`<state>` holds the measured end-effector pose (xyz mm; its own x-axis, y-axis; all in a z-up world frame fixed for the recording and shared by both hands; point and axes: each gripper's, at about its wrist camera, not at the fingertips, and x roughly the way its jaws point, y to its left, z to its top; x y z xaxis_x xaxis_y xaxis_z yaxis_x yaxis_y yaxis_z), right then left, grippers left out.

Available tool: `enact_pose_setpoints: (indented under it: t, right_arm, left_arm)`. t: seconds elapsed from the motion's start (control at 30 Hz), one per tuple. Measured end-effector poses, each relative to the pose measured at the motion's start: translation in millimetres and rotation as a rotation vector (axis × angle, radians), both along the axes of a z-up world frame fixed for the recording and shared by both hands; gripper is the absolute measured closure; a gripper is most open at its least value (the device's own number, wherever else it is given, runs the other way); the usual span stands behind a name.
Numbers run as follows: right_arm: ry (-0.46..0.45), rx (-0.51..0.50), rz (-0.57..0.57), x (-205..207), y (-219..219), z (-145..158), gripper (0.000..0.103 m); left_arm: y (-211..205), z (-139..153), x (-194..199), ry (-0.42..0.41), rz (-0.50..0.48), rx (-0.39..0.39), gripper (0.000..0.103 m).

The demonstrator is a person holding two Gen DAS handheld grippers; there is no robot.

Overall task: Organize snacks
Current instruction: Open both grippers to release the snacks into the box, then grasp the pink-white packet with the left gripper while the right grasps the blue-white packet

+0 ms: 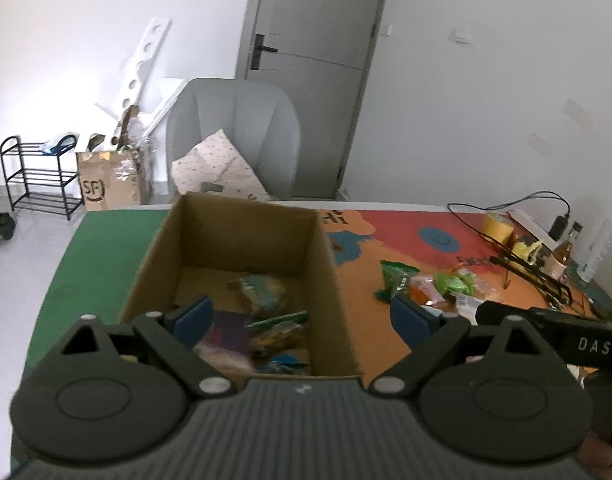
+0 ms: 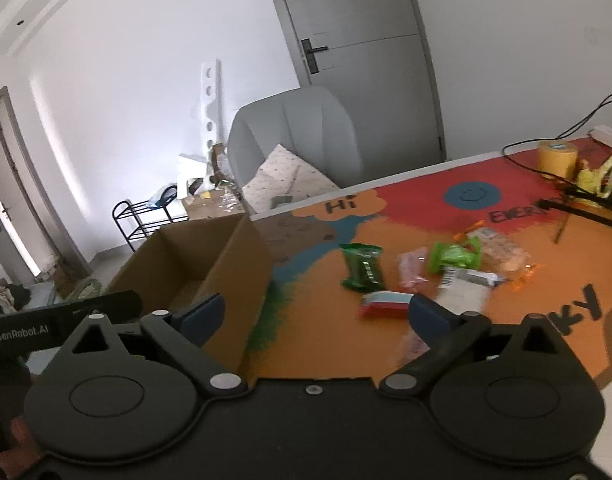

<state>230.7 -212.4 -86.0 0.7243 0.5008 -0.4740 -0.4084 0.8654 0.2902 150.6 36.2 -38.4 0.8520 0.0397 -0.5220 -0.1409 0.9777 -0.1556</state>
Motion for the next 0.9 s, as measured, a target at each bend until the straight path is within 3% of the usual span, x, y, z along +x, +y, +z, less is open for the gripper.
enact_pose_setpoints:
  t: [0.33, 0.63, 0.9]
  right_arm:
    - [0.003, -0.023, -0.086, 3.7, -38.7, -4.3, 0.000]
    - [0.034, 0.002, -0.133, 8.3, -76.2, -14.3, 0.000]
    - [0.070, 0.034, -0.154, 12.6, -104.0, -28.3, 0.000]
  left_arm:
    - [-33.7, -3.2, 17.3, 0.009, -0.075, -0.009, 0.007]
    - [-62.6, -7.2, 29.1, 0.021, -0.156, -0.034, 0.000]
    - [-85.3, -11.6, 37.7, 0.004, -0.184, -0.047, 0.000]
